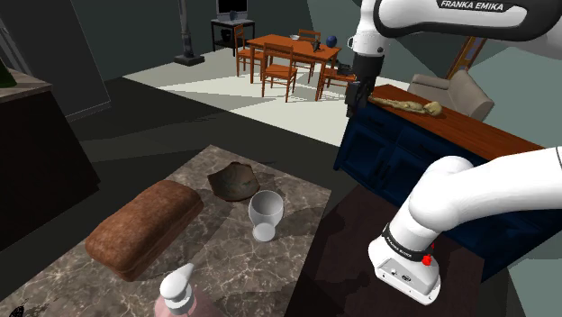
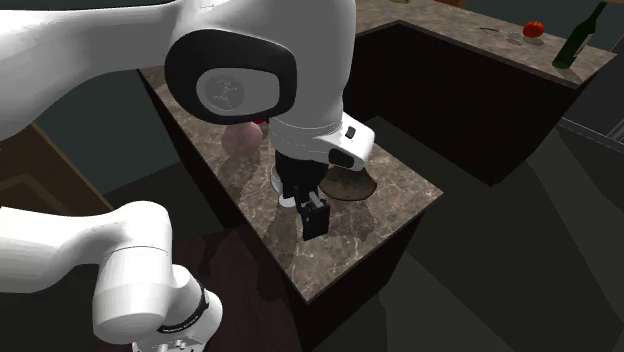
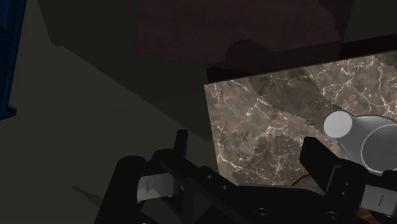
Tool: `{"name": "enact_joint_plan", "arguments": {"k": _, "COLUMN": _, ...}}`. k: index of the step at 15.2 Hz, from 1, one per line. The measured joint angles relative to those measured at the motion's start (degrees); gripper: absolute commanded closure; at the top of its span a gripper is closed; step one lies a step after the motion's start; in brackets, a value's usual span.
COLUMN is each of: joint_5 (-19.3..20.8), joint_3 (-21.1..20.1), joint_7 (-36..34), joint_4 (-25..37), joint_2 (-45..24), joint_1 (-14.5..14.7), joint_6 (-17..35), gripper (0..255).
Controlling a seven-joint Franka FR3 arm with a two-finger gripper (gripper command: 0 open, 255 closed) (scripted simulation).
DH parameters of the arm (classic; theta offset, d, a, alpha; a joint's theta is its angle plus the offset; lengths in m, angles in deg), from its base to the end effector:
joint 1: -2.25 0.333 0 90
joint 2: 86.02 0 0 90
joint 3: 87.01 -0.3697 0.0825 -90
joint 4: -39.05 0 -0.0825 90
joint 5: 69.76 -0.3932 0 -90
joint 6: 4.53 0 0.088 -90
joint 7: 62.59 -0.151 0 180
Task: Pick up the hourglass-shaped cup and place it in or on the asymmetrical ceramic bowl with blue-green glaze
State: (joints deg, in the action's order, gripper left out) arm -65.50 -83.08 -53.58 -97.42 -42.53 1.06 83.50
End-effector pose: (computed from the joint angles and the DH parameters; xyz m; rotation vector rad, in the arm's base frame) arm 0.2750 -0.0417 0.5612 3.1182 0.1396 -0.1406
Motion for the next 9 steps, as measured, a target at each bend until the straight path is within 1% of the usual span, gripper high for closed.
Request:
{"name": "enact_joint_plan", "arguments": {"k": 1, "joint_5": 0.00, "joint_3": 0.00, "joint_7": 0.00, "joint_4": 0.00, "joint_2": 0.00, "joint_1": 0.00, "joint_6": 0.00, "gripper": 0}}
{"name": "enact_joint_plan", "arguments": {"k": 3, "joint_5": -0.76, "joint_3": -0.98, "joint_7": -1.05, "joint_4": -1.68, "joint_2": 0.17, "joint_1": 0.52, "joint_6": 1.64, "gripper": 0}}
{"name": "enact_joint_plan", "arguments": {"k": 5, "joint_5": -2.19, "joint_3": -2.88, "joint_7": -3.05, "joint_4": -4.29, "joint_2": 0.26, "joint_1": 1.51, "joint_6": 4.40, "gripper": 0}}
{"name": "enact_joint_plan", "arguments": {"k": 9, "joint_5": -4.96, "joint_3": -6.59, "joint_7": -6.73, "joint_4": -7.62, "joint_2": -1.19, "joint_1": 3.60, "joint_6": 9.78, "gripper": 0}}
